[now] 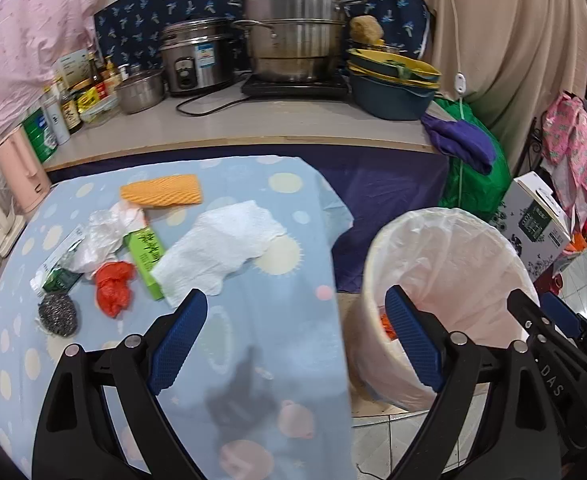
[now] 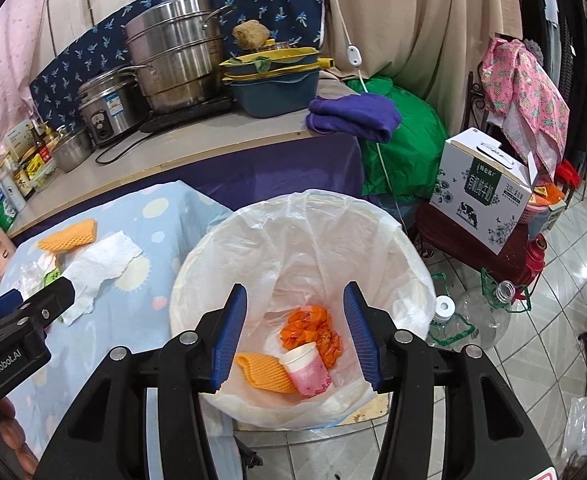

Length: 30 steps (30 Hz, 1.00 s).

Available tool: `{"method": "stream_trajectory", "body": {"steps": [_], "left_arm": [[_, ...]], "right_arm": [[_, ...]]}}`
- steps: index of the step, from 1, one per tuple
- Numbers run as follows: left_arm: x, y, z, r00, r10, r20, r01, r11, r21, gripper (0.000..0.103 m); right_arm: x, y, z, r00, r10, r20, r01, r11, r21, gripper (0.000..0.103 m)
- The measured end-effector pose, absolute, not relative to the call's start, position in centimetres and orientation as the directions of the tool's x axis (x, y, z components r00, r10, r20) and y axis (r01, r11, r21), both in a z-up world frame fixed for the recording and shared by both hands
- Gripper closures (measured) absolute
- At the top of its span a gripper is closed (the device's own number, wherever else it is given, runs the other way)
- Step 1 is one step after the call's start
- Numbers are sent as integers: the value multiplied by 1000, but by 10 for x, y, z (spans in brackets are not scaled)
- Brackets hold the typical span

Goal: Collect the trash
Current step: 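Reach the left tool to the steel scrubber and close on it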

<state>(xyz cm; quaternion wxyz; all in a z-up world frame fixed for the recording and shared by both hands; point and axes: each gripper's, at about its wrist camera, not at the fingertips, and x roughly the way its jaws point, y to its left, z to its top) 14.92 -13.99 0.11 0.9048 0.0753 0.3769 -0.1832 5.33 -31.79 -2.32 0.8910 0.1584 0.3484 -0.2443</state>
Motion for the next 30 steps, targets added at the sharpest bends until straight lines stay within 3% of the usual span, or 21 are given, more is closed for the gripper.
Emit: {"method": "stream_trajectory", "body": {"steps": [30], "left_arm": [[222,86,-58,618,53,-785,-64,998,17,16]], "right_arm": [[154,-168,-57,643,-115,-757,270,959,83,54]]}}
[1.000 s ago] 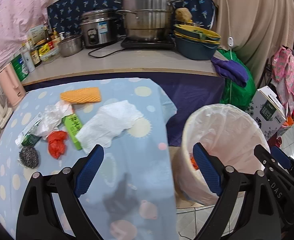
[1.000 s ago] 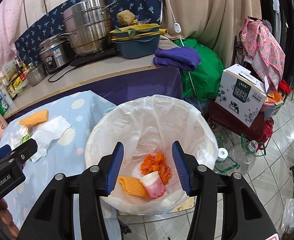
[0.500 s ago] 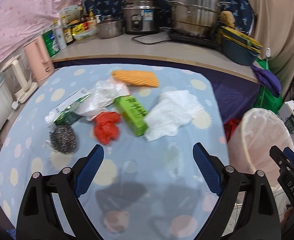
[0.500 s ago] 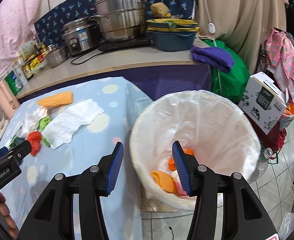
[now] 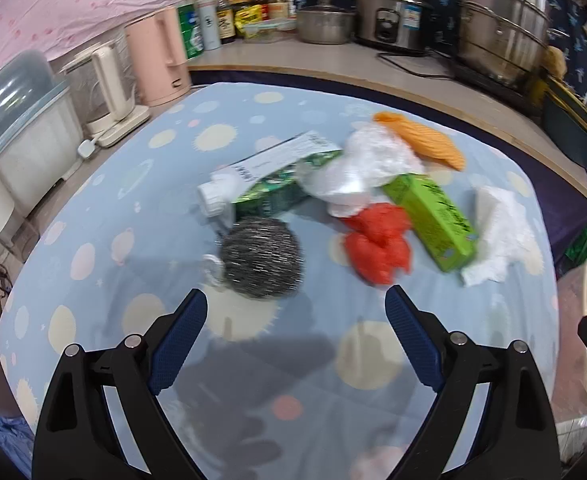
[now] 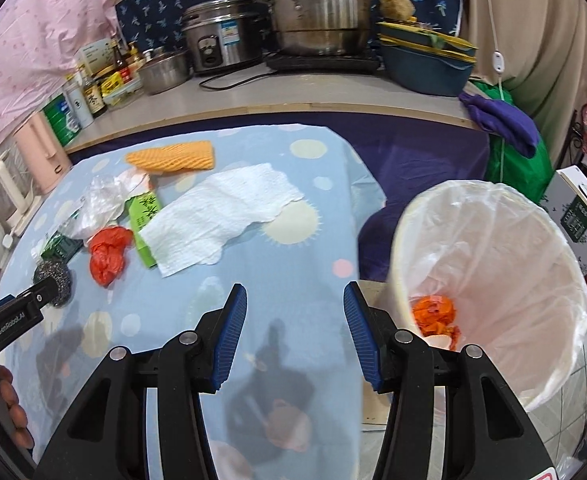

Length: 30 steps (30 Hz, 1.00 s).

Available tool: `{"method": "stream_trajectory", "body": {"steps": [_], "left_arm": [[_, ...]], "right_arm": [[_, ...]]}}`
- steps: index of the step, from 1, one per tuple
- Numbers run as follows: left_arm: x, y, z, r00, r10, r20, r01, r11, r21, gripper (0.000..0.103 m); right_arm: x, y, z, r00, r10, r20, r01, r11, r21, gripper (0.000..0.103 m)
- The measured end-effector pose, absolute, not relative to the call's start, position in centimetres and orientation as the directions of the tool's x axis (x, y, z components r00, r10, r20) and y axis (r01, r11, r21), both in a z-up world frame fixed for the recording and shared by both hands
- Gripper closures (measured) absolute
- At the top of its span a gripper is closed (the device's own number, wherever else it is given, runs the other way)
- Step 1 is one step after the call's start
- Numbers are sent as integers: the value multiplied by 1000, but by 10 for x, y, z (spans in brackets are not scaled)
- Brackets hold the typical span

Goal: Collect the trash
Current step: 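Reach the left tool to the steel scrubber and close on it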

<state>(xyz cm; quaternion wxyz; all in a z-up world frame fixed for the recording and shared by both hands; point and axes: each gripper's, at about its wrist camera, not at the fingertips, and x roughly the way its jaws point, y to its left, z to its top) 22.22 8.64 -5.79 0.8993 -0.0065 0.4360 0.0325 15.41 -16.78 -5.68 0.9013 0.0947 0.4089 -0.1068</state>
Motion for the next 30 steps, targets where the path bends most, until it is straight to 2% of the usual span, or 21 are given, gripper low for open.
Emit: {"method": "stream_trajectory", "body": {"steps": [11,14,21,23,27,30], "left_arm": [[250,113,-74,600,61,-798,-94,996,6,10],[259,114,-81,588,56,-807,-98,995,-3,9],[277,122,-95,561,37,-827,-117,992,-35,10],[280,125,-96,560,26,-828,-119,992,-49,14],[285,128,-104,530,-8,-848,-105,992,-75,32],[285,128,-107,531,-17,-847,-98,992,-81,38]], "right_arm": [[192,-137,-68,631,-61,-773,215,972,99,53],[203,-133,-66,644,-62,-762,218,970,105,43],[232,-132,-65,654,-48,-755,219,967,129,39],[241,-133,-66,655,-47,-754,223,965,134,39],[260,-136,-66,660,-41,-750,234,960,154,39],[274,-138,-69,660,-43,-750,241,958,156,39]]}}
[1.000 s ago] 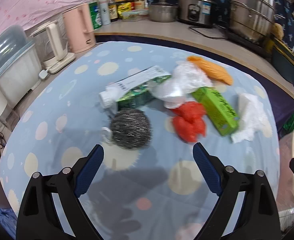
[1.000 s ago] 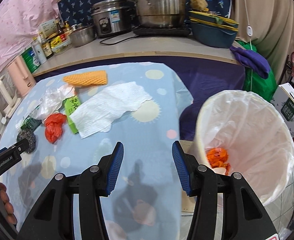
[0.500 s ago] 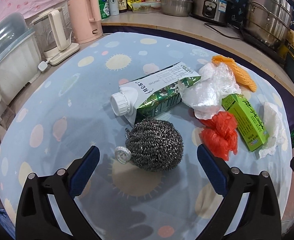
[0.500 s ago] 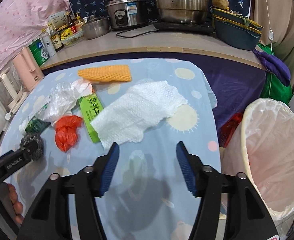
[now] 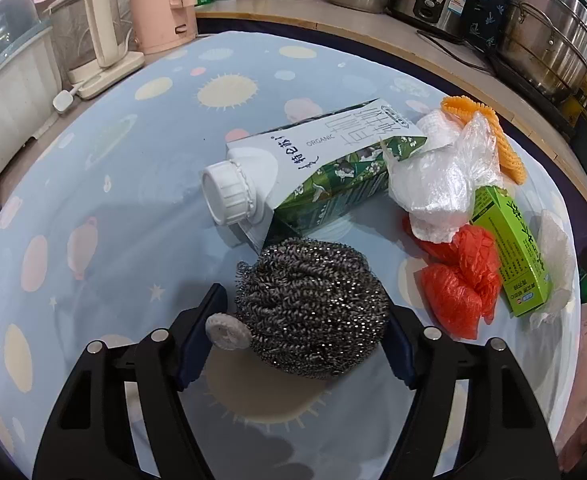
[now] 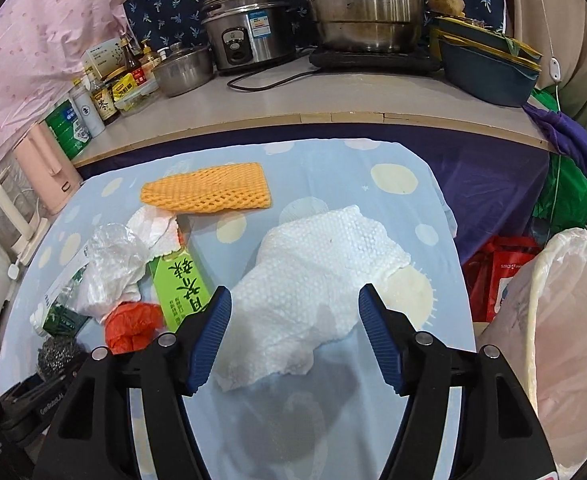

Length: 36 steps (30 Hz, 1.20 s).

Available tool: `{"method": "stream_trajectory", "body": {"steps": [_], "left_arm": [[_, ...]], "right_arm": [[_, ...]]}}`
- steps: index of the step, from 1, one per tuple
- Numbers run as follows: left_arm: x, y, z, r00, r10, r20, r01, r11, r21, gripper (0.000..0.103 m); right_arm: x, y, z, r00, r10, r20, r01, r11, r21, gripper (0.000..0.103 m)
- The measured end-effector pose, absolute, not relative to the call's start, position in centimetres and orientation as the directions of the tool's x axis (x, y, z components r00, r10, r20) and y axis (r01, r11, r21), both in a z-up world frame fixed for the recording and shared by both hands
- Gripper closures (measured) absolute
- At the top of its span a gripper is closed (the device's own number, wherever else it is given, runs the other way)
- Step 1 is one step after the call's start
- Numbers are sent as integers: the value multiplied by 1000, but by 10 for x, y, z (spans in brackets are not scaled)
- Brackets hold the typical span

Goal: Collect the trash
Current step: 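Reach the left tool to the steel scrubber and close on it, then grasp the white paper towel with the right tool while the left holds the scrubber, then carry the scrubber and paper towel over the bin and open both tools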

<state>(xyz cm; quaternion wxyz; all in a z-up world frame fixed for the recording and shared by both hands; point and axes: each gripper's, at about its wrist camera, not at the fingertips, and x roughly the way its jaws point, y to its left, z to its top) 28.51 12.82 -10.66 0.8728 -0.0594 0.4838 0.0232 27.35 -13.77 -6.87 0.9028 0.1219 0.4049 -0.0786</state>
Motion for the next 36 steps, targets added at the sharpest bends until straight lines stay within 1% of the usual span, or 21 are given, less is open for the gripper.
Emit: {"method": "stream_trajectory", "body": {"steps": [5,7,12,13,14,15,16,17,18,20,26,36], "left_arm": [[283,124,-106,536,-21,-844,-84,993,-78,42],[283,124,-107,536,-23,-844,-83,993,-80,42],[281,122,-107,538,-21,-843,-79,994,-75,43],[281,122,-107,537,-21,-843,-80,994,-76,43],[281,122,-107,537,-22,-844,-80,994,-76,43],[281,123,-107,536,-22,-844,-80,994,-77,43],[280,123,-106,534,-24,-845,-80,994,-79,44],[280,123,-106,533,-26,-846,-80,993,-81,44],[279,123,-106,532,-29,-847,-80,993,-84,44],[277,122,-105,529,-33,-848,-77,993,-87,45],[262,117,-99,532,-42,-846,-62,994,-89,45],[231,102,-73,565,-61,-823,-22,996,-89,45]], "right_arm": [[291,-140,-83,633,-41,-773,250,956,154,39],[294,-141,-92,615,-31,-788,253,954,160,41],[295,-143,-114,575,-31,-818,267,952,151,61],[293,-142,-115,577,-40,-816,266,954,141,62],[291,-141,-114,580,-50,-813,262,956,128,66],[290,-139,-114,579,-57,-813,258,959,117,73],[288,-138,-114,579,-57,-813,254,961,113,78],[286,-138,-113,580,-55,-813,249,962,113,86],[284,-138,-112,582,-53,-812,246,963,114,91],[277,-137,-108,590,-51,-806,243,963,117,94],[251,-136,-87,631,-58,-774,232,966,117,95],[204,-142,-59,678,-32,-735,230,958,171,95]]}}
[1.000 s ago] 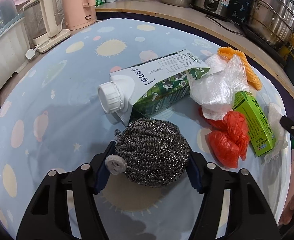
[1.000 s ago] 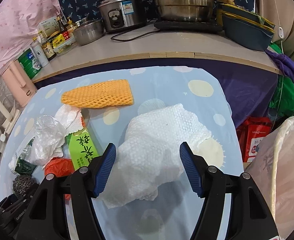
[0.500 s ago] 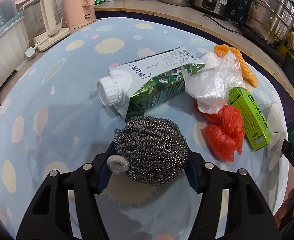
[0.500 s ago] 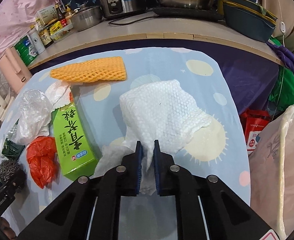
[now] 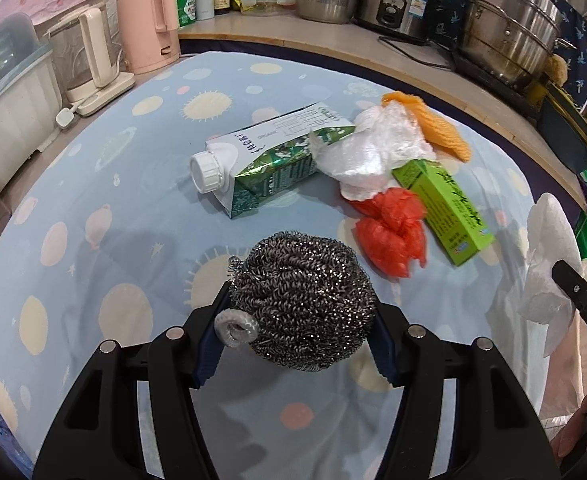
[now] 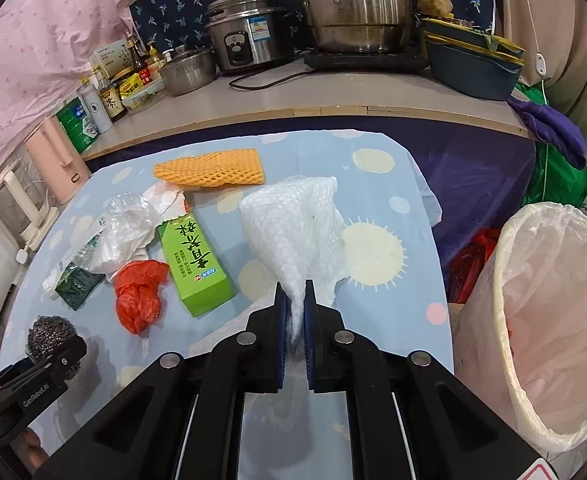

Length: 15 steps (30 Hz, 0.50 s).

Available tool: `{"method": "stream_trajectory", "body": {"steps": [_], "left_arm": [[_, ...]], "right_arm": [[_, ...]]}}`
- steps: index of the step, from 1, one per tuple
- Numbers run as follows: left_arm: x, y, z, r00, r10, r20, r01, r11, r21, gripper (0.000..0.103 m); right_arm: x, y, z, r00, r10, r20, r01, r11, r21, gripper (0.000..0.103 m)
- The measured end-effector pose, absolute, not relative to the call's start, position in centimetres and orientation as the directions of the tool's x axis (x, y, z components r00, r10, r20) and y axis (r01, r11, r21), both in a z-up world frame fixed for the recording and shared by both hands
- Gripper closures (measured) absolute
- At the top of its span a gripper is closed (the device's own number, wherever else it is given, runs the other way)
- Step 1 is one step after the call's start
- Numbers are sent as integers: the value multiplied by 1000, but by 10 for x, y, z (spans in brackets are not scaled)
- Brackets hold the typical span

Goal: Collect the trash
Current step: 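Carry the scrubber and paper towel over the bin and open both tools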

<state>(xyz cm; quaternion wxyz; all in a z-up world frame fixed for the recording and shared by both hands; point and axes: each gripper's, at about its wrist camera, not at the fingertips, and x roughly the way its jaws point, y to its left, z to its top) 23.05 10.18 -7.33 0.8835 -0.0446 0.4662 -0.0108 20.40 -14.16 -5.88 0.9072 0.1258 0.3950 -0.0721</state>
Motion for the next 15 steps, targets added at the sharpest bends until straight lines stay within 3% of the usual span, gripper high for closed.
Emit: {"method": "stream_trajectory", "body": {"steps": [15], "left_arm": [[180,36,-34,618,-107,-779,110,993,-50,45]], "right_arm": [[133,-192,-31,732,-53,-679,291,926,241,95]]}}
